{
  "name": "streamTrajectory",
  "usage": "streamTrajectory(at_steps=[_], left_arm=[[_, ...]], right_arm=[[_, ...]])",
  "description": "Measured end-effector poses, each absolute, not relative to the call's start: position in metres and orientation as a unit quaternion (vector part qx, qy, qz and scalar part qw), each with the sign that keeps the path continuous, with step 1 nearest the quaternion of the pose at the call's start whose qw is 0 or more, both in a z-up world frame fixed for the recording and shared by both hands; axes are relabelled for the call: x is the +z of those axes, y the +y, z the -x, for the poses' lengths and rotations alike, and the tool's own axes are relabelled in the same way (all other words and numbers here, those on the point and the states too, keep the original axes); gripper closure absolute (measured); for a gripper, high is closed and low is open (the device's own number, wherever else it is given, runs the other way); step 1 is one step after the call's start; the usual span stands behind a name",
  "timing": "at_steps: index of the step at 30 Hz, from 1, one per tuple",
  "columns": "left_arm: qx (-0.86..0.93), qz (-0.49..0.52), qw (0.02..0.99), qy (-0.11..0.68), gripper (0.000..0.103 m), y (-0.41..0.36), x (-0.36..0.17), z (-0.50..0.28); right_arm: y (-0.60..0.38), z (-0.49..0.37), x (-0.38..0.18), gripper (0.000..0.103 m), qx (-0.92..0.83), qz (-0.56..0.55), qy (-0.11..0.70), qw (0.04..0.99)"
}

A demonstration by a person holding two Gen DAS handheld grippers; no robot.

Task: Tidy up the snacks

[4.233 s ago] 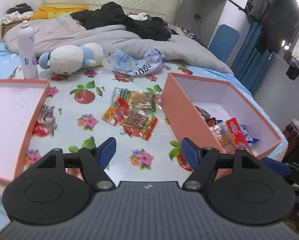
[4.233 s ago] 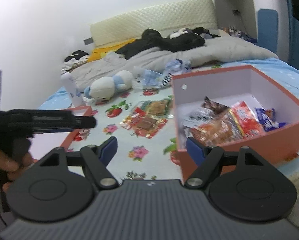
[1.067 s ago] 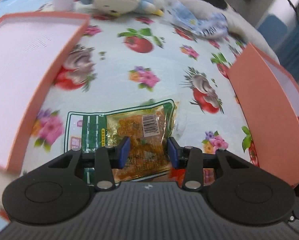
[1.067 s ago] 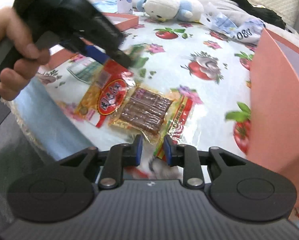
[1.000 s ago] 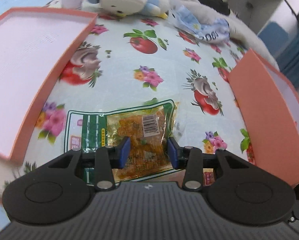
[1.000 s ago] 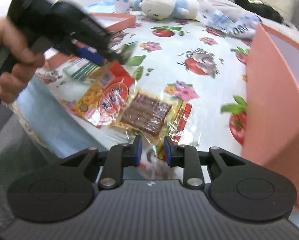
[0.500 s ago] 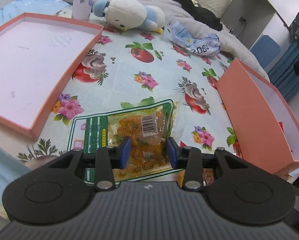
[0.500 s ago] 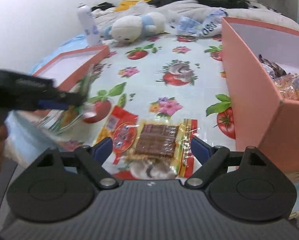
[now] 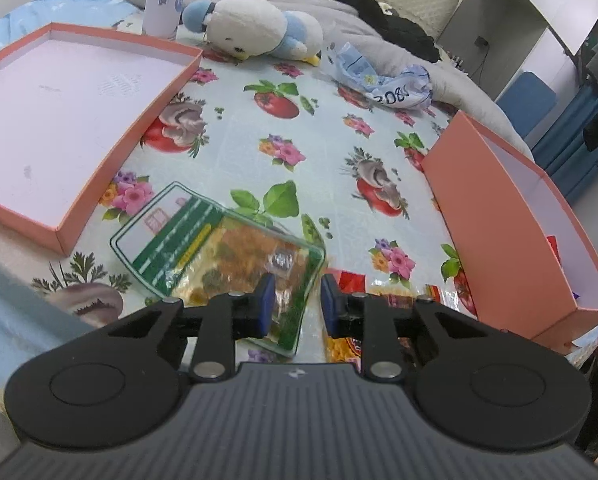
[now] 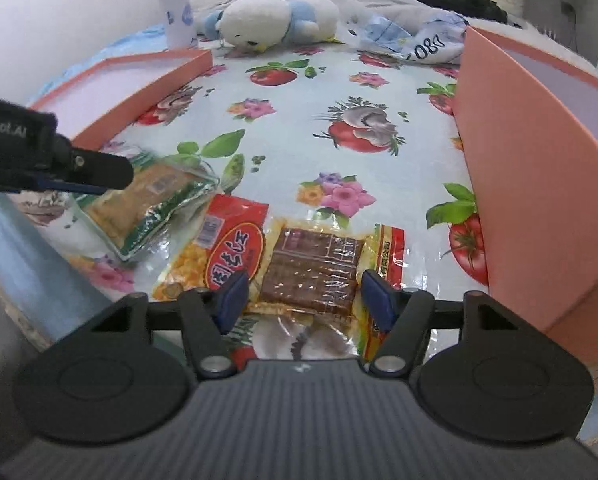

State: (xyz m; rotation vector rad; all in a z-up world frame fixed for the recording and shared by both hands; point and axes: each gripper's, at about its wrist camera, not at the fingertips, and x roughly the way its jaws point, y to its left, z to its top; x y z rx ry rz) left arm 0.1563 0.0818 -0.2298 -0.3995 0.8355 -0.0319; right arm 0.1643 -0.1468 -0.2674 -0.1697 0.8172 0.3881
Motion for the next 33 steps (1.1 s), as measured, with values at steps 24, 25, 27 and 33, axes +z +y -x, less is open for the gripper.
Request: streamTrajectory(at_steps=[24,25,27,33], left_arm=[[-0.034,0.033,0.883,0.467,0.011,0.066,-0.263,-0.205],[-0.031,0.017,0.883,0.468,0.011,0.065,-0.267,-0.205],[-0.035,-0.001,0.885,0.465,0.011,0.064,-0.271,-0.203],[-0.030,-0.009,0.890,0.454,0.027,0.063,-0.271,-0.198]], right_arm=[[-0.169,-0.152,-0.257,0.051,0.163,0.108,0.397,0.897],[-0.171,-0.152,-0.257,0.051,0.163,0.107,0.398,0.896],[-0.174,-0.150,-0.258,0.051,0.166,0.104,0.400,0.895],[-0.173,-0.149,-0.256,0.052,0.171,0.104,0.398,0.895]])
